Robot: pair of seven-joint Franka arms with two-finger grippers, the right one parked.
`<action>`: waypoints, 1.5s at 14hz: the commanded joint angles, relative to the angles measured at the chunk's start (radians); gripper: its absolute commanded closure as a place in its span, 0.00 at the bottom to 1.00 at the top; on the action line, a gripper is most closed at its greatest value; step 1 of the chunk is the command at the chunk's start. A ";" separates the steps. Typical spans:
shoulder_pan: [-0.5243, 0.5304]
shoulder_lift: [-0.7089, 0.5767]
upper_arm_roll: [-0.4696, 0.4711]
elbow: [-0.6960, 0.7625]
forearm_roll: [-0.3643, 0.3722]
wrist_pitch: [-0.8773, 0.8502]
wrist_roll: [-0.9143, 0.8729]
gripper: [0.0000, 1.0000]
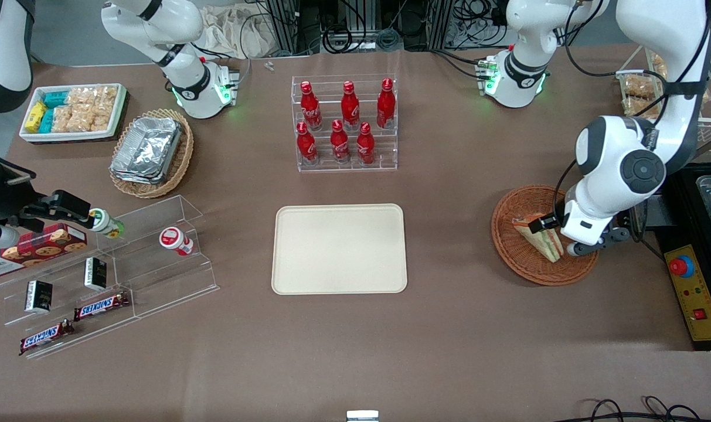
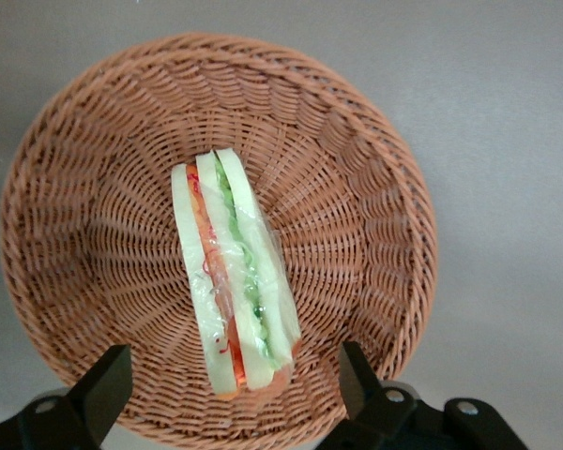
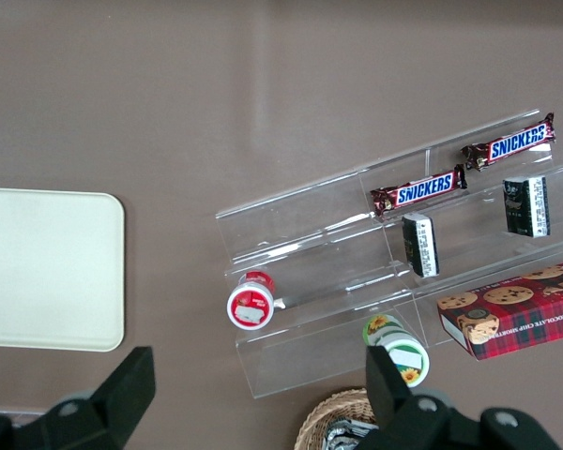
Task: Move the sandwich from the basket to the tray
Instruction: 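Lower the left gripper onto the sandwich and close on it, then lift the sandwich up out of the basket with the left gripper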
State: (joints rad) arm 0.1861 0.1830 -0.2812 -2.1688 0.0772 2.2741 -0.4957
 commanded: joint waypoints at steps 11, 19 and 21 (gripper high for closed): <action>0.004 0.086 0.007 -0.031 0.019 0.133 -0.132 0.79; -0.002 -0.013 -0.039 0.387 0.024 -0.501 -0.098 1.00; -0.002 -0.008 -0.039 0.537 0.010 -0.637 -0.046 1.00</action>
State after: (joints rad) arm 0.1850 0.1465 -0.3198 -1.7863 0.0846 1.7615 -0.5810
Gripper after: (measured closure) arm 0.833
